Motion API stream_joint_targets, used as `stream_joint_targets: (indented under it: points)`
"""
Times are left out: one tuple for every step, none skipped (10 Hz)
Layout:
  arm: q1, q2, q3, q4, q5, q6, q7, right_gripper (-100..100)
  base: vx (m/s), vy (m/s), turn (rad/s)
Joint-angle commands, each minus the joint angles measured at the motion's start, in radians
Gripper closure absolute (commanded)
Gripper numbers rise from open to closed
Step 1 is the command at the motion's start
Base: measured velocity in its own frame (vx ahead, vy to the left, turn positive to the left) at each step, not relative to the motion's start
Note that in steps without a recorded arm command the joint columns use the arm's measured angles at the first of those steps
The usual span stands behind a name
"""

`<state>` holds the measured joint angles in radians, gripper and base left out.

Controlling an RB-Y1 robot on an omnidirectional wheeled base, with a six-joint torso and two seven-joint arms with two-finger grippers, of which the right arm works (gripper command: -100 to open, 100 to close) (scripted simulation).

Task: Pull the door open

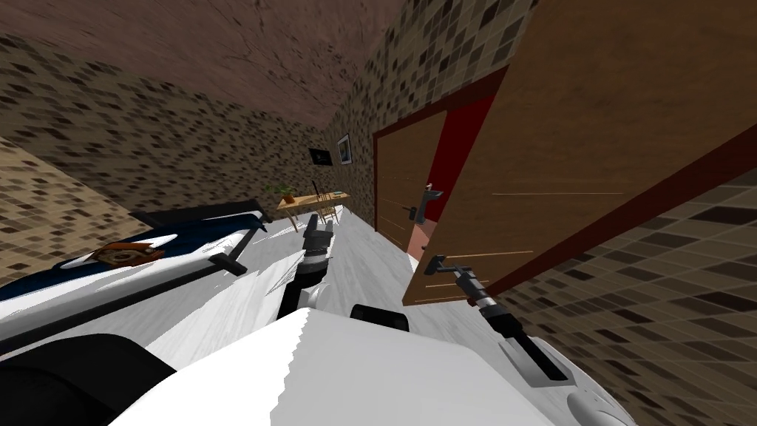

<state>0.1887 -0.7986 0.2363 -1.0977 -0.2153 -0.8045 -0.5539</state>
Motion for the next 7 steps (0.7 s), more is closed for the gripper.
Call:
stream_joint_targets:
  points:
    - [0.003,-0.004,0.014,0.007,0.005,-0.025,-0.009,100,-0.211,-0.120,0.182]
    - [0.003,-0.009,0.019,0.014,0.006,-0.039,-0.014,100,-0.231,-0.092,0.164]
    - [0.004,-0.013,0.024,0.020,0.008,-0.052,-0.020,100,-0.217,-0.117,0.166]
    - [0.004,-0.018,0.029,0.027,0.009,-0.066,-0.025,100,-0.191,-0.123,0.172]
    - [0.005,-0.023,0.034,0.033,0.011,-0.079,-0.031,100,-0.194,-0.109,0.140]
    - [0.005,-0.027,0.038,0.038,0.012,-0.090,-0.035,100,-0.204,-0.104,0.121]
    - [0.006,-0.030,0.042,0.043,0.013,-0.099,-0.039,100,-0.177,-0.095,0.115]
